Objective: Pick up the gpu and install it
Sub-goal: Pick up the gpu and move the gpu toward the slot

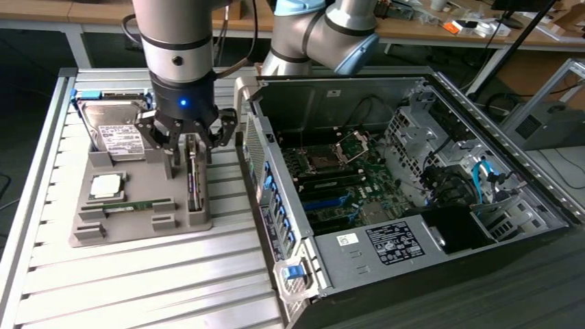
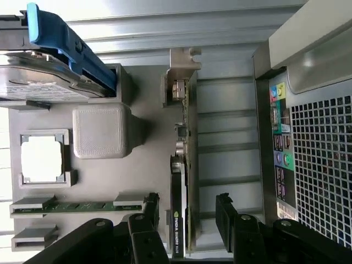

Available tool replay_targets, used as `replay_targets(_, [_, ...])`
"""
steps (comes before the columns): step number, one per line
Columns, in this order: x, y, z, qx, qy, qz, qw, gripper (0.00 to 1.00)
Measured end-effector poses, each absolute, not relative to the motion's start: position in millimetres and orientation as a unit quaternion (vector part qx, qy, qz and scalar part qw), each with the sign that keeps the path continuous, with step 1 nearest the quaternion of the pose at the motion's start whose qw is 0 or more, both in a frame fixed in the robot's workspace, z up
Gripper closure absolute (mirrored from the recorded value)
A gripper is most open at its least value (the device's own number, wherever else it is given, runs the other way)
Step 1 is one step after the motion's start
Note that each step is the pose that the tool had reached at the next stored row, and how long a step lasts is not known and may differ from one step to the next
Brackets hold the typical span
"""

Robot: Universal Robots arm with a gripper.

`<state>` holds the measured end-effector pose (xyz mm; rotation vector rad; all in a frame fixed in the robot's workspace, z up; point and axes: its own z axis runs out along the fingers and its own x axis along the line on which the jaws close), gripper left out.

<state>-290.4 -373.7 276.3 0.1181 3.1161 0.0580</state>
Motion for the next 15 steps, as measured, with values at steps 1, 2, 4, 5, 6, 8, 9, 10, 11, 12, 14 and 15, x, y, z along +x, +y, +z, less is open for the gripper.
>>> replay_targets(1, [-290.4,-371.3,275.6,0.038,0.999,0.018,0.011,0.46])
replay_targets(2, [-290.4,-368.5,274.9,0.038,0.999,0.018,0.011,0.46])
replay_targets(4, [-290.5,-363.4,273.4,0.038,0.999,0.017,0.011,0.46])
replay_targets(5, [-290.4,-360.8,272.4,0.038,0.999,0.017,0.011,0.46])
replay_targets(6, [-290.5,-358.7,271.4,0.038,0.999,0.016,0.011,0.46])
replay_targets(8, [-291.3,-357.3,268.7,0.038,0.999,0.015,0.012,0.46])
replay_targets(9, [-291.3,-357.3,267.7,0.038,0.999,0.015,0.012,0.46])
replay_targets(10, [-291.3,-357.3,266.9,0.038,0.999,0.015,0.011,0.46])
replay_targets(11, [-291.3,-357.3,266.0,0.038,0.999,0.015,0.011,0.46])
replay_targets(12, [-291.3,-357.3,264.9,0.038,0.999,0.015,0.011,0.46])
replay_targets(14, [-291.3,-357.3,261.8,0.038,0.999,0.014,0.012,0.46])
replay_targets(15, [-291.3,-357.3,260.4,0.038,0.999,0.014,0.012,0.46])
